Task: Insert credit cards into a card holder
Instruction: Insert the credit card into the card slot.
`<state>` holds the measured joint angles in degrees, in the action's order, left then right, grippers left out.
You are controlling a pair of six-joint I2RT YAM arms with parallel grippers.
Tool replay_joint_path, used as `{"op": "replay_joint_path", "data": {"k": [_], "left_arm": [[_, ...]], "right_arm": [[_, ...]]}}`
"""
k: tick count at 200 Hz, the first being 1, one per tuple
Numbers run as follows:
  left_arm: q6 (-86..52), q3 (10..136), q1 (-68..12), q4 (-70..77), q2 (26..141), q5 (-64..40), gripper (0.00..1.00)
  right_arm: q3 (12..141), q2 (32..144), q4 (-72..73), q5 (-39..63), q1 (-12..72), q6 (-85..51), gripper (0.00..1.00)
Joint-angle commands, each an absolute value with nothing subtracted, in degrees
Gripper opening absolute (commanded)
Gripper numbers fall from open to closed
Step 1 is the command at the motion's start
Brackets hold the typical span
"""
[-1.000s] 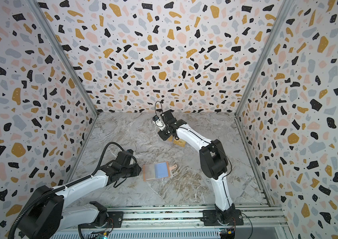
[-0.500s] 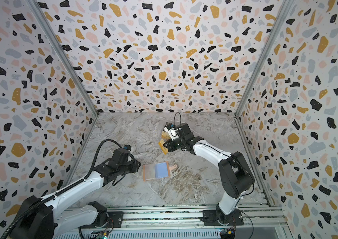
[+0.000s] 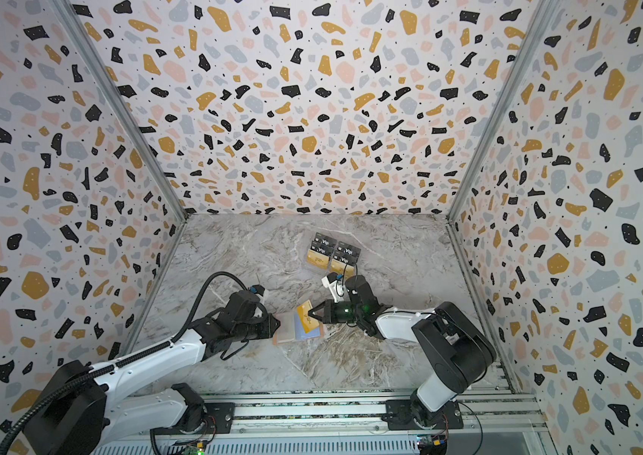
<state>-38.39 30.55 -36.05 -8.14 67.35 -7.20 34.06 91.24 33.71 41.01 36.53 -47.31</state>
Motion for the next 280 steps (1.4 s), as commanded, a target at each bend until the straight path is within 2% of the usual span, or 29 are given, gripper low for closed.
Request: {"op": "replay_joint_path", "data": {"k": [1,64,172,280], "left_arm": [[-38.09,29.98,-36.21,-4.33,68.43,-6.53,0.19],[-37.35,30.31,-36.03,-0.89,72.76,-7.23,0.07],[-36.99,29.61,-35.11,1.24,75.16,-7.42,0.03],[-36.5,27.43,-34.72,2.55,77.39,-7.47,0.0]], "right_arm": [[33.31,92.08,43.34,43.86,37.1,-55.01,0.0],[36.97,95.45,34.54,44.52,37.52,-51.71,0.0],[41.46,103.53,32.96,45.74,37.72,-50.61,0.0],[42.28,104.67,30.23,44.71,37.73,-49.65,0.0]]}}
